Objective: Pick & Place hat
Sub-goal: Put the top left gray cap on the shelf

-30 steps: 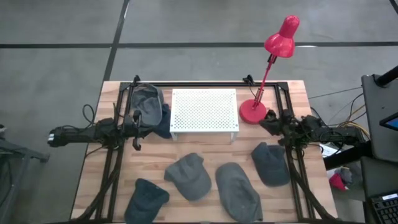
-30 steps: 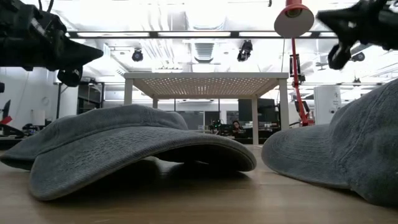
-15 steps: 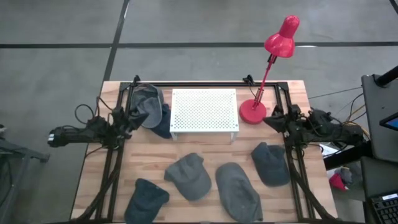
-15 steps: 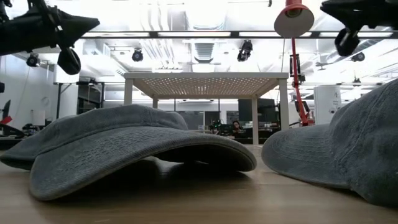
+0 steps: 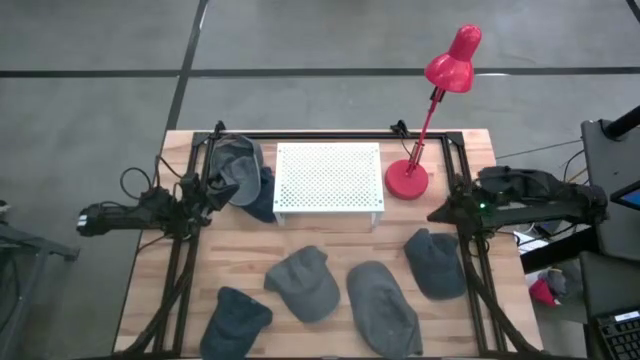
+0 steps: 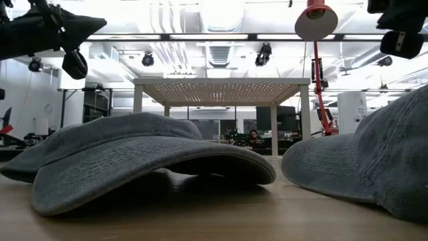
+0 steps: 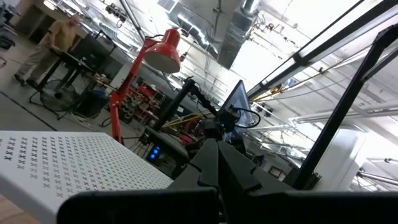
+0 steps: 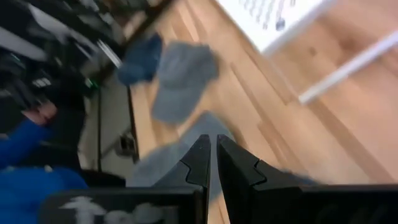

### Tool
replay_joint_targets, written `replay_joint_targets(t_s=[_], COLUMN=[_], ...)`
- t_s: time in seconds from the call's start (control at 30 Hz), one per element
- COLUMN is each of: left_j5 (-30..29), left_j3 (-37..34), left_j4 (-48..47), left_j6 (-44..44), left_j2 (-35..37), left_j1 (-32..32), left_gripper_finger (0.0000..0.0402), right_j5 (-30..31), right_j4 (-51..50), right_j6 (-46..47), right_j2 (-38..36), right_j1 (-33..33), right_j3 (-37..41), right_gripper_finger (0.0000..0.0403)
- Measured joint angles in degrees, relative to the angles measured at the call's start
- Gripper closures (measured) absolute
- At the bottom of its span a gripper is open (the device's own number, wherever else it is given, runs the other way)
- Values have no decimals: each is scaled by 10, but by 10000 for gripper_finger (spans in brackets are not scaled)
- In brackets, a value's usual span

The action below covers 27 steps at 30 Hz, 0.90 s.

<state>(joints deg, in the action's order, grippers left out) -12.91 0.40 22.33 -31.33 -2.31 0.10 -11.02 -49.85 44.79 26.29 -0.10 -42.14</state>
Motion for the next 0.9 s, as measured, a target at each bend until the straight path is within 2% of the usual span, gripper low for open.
replay_joint_targets(t_s=[0.23,0.53,0.7,0.9], left_j5=[20,26,24,24], left_j3=[58,188,245,297], left_j4=[-49,-256,-334,-383], left_j6=[46,79,72,40], left_j2=[-1,-16,-59,-154], left_j1=[0,0,0,0], left_gripper_finger=[401,401,401,401], right_j5=[-15,-15,-15,-15], right_j4=[-8,-10,-10,-9], right_j6=[-56,-60,-60,-60], right_j2=[88,135,142,143], right_j1=[0,0,0,0], right_j3=[-25,-24,-24,-24], right_gripper_finger=[376,376,376,376])
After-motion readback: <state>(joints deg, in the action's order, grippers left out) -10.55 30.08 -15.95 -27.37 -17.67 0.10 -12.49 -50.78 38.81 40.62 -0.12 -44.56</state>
